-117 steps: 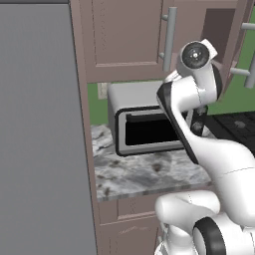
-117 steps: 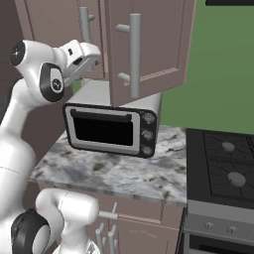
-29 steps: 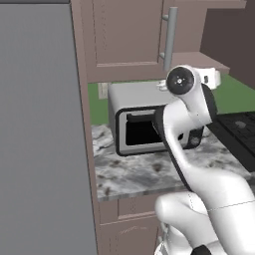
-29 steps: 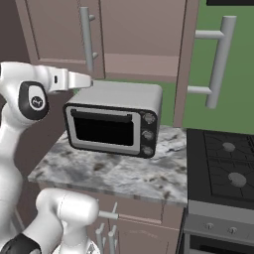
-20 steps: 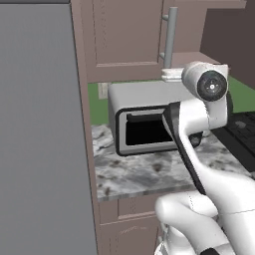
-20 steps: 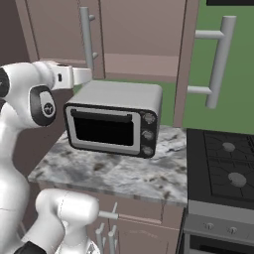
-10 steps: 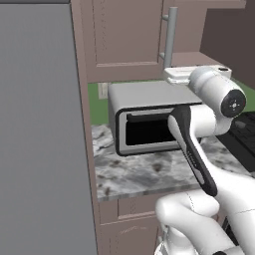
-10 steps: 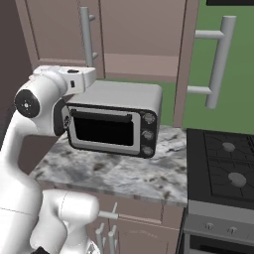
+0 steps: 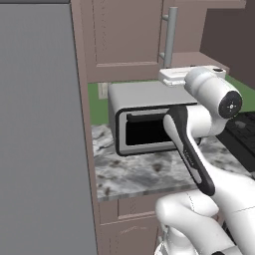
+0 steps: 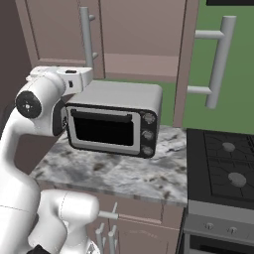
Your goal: Open the cabinet, retrieve the rolling pin, and place it next to the meat on the cutting board to prepare for tenderizing.
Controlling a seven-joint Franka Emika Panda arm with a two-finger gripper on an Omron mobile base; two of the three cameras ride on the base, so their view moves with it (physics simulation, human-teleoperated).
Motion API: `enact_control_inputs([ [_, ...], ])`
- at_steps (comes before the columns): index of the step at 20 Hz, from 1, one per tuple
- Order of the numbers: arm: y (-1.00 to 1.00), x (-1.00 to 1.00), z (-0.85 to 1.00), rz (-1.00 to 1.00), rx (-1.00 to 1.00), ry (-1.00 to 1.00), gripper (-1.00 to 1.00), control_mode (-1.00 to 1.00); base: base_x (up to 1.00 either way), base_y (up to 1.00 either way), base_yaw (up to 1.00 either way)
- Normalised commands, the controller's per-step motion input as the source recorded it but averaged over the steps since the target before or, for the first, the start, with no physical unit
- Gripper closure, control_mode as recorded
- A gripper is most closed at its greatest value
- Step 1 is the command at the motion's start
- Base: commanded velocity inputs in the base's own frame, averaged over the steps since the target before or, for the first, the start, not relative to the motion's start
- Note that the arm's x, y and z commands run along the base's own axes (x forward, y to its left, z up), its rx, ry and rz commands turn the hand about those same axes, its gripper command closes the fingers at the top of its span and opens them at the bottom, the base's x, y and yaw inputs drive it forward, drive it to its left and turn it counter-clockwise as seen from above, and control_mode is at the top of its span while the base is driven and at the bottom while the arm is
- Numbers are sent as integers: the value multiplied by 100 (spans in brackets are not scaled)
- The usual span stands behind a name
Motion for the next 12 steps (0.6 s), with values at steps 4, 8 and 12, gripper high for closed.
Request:
enact_control_inputs([
  [4, 0, 1, 0, 0, 0, 0, -100, -100, 0, 0, 0],
  [8, 0, 5, 0, 0, 0, 0, -100, -100, 0, 0, 0],
  [12, 0, 8, 0, 0, 0, 0, -100, -100, 0, 0, 0],
])
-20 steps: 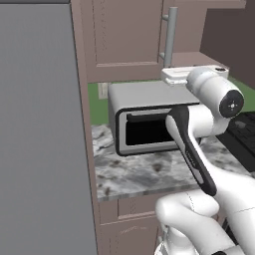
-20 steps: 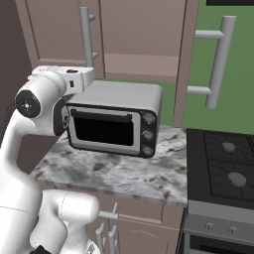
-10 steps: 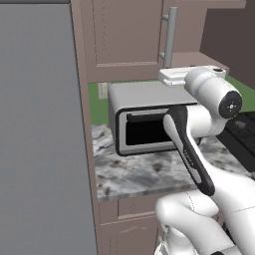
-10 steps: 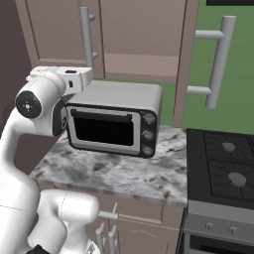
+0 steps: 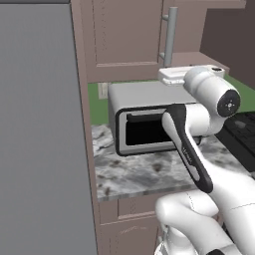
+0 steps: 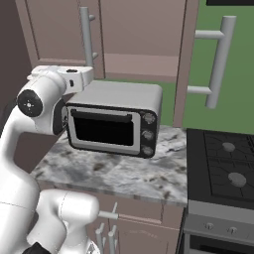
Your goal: Open the cabinet, retrieve the rolling pin, and place it next to the meat on the cutting board to prepare for tenderizing.
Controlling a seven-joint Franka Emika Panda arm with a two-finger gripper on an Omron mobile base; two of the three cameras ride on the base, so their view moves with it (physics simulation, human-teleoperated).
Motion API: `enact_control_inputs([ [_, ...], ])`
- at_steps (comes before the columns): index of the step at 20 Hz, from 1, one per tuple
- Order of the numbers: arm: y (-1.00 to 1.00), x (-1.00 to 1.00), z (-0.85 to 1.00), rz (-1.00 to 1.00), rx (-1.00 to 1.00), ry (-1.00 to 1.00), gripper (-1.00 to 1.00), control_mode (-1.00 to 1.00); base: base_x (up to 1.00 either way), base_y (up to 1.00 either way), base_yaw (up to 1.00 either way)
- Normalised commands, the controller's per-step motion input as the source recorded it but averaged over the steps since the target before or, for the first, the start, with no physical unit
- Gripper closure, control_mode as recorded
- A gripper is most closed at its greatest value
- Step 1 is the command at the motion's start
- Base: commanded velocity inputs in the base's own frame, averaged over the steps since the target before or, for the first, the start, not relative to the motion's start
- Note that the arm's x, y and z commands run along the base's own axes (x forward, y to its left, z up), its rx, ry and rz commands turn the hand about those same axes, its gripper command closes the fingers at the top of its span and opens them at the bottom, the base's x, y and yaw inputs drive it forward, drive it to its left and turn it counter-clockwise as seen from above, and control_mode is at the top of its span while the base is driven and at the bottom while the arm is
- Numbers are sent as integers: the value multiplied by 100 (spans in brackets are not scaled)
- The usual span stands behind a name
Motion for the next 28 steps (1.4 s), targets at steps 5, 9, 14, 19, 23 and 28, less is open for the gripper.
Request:
enact_control_inputs([
  [5, 0, 19, 0, 0, 0, 0, -100, -100, 0, 0, 0],
  [9, 0, 29, 0, 0, 0, 0, -100, -100, 0, 0, 0],
  [14, 0, 28, 0, 0, 0, 0, -100, -100, 0, 0, 0],
  [19, -1, 39, 0, 0, 0, 0, -100, -100, 0, 0, 0],
  [23, -1, 38, 0, 0, 0, 0, -100, -100, 0, 0, 0],
  [28, 0, 35, 0, 0, 0, 0, -100, -100, 0, 0, 0],
])
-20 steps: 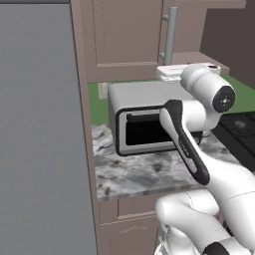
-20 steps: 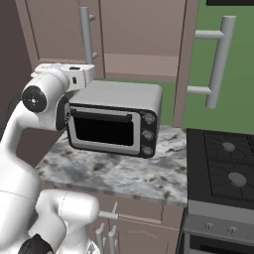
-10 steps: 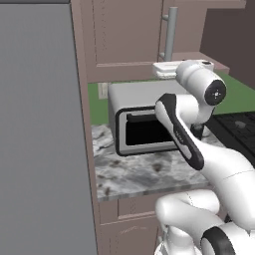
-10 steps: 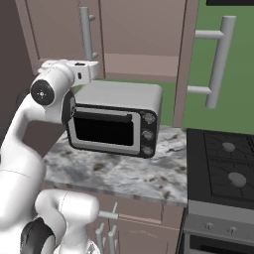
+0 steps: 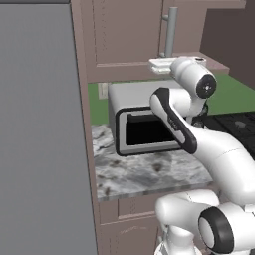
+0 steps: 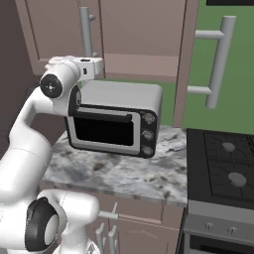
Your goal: Open the cabinet, retrieve the rolling pin, and place it next to the meat on the cutting board to prepare for tenderizing.
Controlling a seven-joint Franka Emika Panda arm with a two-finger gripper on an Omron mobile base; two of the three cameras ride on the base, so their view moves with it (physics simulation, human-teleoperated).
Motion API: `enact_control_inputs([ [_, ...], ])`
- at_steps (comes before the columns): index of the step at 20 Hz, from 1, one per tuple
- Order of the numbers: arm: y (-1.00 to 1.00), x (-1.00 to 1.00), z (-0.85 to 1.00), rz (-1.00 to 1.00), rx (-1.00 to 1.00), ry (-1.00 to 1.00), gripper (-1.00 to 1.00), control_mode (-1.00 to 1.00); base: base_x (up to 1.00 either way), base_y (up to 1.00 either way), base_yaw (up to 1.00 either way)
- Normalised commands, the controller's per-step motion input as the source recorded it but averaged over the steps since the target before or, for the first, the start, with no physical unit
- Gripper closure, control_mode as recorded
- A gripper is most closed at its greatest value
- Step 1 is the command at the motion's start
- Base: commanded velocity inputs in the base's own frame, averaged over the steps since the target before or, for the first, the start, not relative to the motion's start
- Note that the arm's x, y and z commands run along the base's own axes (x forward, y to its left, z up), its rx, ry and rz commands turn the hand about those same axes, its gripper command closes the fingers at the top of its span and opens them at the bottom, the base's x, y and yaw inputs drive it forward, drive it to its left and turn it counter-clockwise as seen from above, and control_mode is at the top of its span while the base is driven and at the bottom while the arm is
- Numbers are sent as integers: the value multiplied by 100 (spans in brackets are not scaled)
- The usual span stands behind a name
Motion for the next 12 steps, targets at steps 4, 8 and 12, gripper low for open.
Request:
enact_control_inputs([
  [4, -1, 25, 0, 0, 1, 0, -100, -100, 0, 0, 0],
  [8, -2, 18, 0, 0, 1, 0, -100, -100, 0, 0, 0],
  [12, 0, 12, 0, 0, 0, 0, -100, -100, 0, 0, 0],
])
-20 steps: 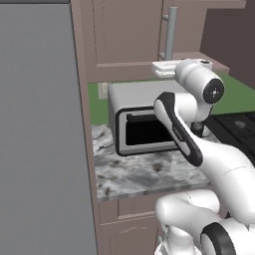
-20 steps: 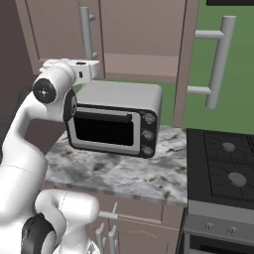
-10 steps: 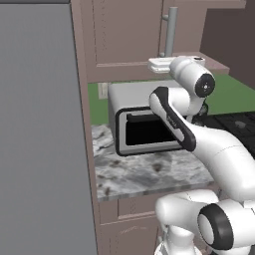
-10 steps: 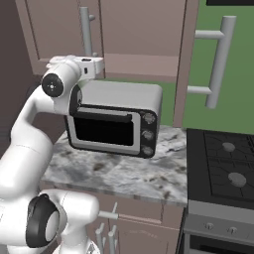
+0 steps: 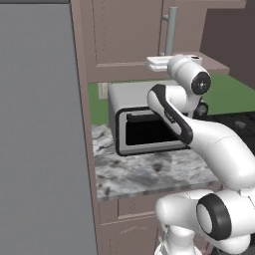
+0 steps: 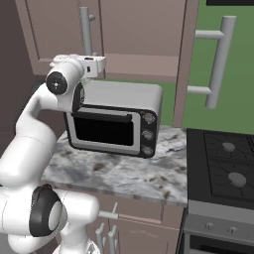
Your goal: Open the cabinet, retrieve the rolling pin, and place it next to the meat on the cutting board to prepare for tenderizing.
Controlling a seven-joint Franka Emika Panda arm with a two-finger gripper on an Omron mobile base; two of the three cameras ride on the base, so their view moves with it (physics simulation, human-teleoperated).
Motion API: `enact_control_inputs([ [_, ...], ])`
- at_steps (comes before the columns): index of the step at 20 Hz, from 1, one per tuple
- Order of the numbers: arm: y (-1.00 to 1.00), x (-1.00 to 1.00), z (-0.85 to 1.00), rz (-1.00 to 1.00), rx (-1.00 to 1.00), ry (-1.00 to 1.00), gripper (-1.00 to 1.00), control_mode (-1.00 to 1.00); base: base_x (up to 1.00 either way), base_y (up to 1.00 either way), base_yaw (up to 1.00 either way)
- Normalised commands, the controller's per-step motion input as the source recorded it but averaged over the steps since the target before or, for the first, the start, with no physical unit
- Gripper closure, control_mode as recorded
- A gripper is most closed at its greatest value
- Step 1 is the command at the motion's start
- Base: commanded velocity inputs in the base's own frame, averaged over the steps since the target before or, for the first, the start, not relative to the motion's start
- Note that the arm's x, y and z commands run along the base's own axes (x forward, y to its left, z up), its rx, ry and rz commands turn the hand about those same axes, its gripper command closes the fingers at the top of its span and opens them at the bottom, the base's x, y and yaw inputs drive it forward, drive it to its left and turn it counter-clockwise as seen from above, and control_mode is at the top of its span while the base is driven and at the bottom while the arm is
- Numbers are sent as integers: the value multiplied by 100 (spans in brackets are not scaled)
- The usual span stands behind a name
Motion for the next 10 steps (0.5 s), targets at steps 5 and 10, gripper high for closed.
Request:
enact_control_inputs([
  [5, 0, 11, 0, 0, 0, 0, -100, -100, 0, 0, 0],
  [10, 0, 11, 0, 0, 0, 0, 100, -100, 0, 0, 0],
])
